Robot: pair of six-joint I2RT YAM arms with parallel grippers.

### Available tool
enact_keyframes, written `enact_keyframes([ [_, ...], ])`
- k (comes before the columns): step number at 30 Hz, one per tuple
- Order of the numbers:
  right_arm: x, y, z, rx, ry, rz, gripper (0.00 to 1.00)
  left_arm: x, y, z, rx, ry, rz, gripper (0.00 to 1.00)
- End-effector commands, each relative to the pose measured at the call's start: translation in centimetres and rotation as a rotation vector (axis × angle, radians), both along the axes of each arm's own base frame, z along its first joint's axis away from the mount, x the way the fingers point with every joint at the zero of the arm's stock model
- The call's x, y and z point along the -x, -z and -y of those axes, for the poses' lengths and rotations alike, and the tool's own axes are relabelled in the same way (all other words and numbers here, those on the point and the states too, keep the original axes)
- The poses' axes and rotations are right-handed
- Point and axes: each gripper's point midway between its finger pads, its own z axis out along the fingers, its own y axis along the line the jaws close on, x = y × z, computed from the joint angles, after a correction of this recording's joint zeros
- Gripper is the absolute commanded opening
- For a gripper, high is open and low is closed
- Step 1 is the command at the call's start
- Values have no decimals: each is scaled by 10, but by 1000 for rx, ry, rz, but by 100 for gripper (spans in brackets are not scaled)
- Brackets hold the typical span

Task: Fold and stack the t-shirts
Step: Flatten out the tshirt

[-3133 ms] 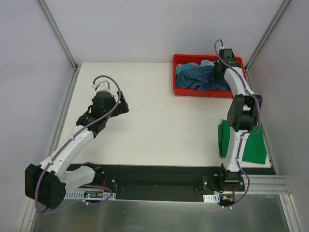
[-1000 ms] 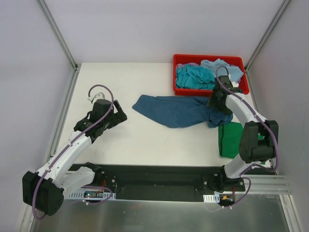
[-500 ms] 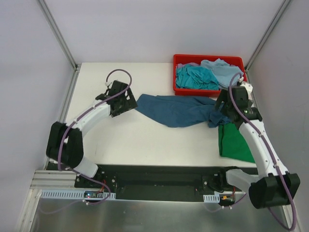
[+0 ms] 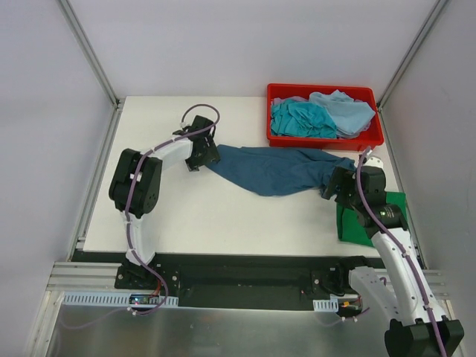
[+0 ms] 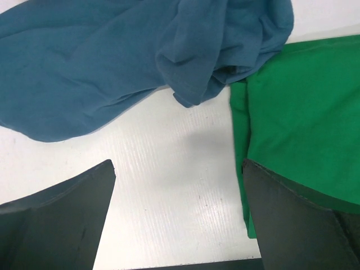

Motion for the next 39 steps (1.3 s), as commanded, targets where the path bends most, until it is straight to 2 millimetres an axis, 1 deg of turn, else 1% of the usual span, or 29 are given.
enact_keyframes([
  [1,0,-1,-11,-56,-34,10,96,-23,3,-3,-28,-29,0,63],
  [3,2,3,-12,-61,-32,-9,96,-24,9,0,-19,-27,-22,57],
  [5,3,5,-12,-65,-28,-19,96,-26,16,-3,-34,-39,-30,50],
  [6,3,5,-13,-69,-32,-22,96,-29,19,-4,-47,-43,-30,38],
  [7,3,5,-16,-78,-42,-23,96,-33,19,-1,-33,-33,-32,23],
  [8,3,4,-19,-86,-58,-27,96,-35,18,4,-10,-17,-33,6],
  [9,5,3,-23,-96,-82,-32,96,-38,13,7,0,-12,-24,0],
  [11,8,2,-34,-128,-144,-39,96,-39,7,0,-22,-50,-3,0],
  [12,10,2,-37,-137,-164,-44,96,-35,5,-7,-44,-72,4,0],
  [13,11,4,-38,-141,-170,-53,97,-31,-6,-16,-66,-103,32,0],
  [16,19,15,-43,-142,-209,-114,99,-6,-20,-47,-156,-178,67,0],
  [19,24,26,-55,-135,-284,-191,99,25,-27,-74,-220,-225,75,0],
  [22,19,37,-65,-110,-301,-253,99,55,-27,-95,-266,-253,49,0],
  [24,11,44,-75,-107,-310,-254,99,68,-26,-103,-286,-261,40,0],
  [26,-1,53,-87,-104,-334,-236,97,75,-21,-105,-288,-264,28,0],
  [28,-18,62,-94,-90,-347,-182,96,78,-18,-102,-276,-252,11,0],
  [29,-28,64,-98,-83,-362,-145,93,78,-18,-100,-267,-248,6,0],
  [30,-37,68,-97,-68,-346,-111,91,78,-17,-98,-260,-246,2,0],
  [32,-54,77,-85,-17,-268,-61,88,80,-16,-97,-255,-238,-8,0],
  [33,-58,82,-81,-2,-241,-56,84,79,-16,-96,-248,-238,-8,0],
  [36,-70,89,-85,-3,-229,-25,78,82,-15,-95,-246,-230,-16,0],
  [39,-80,96,-84,-11,-193,5,75,85,-15,-94,-238,-227,-23,0],
])
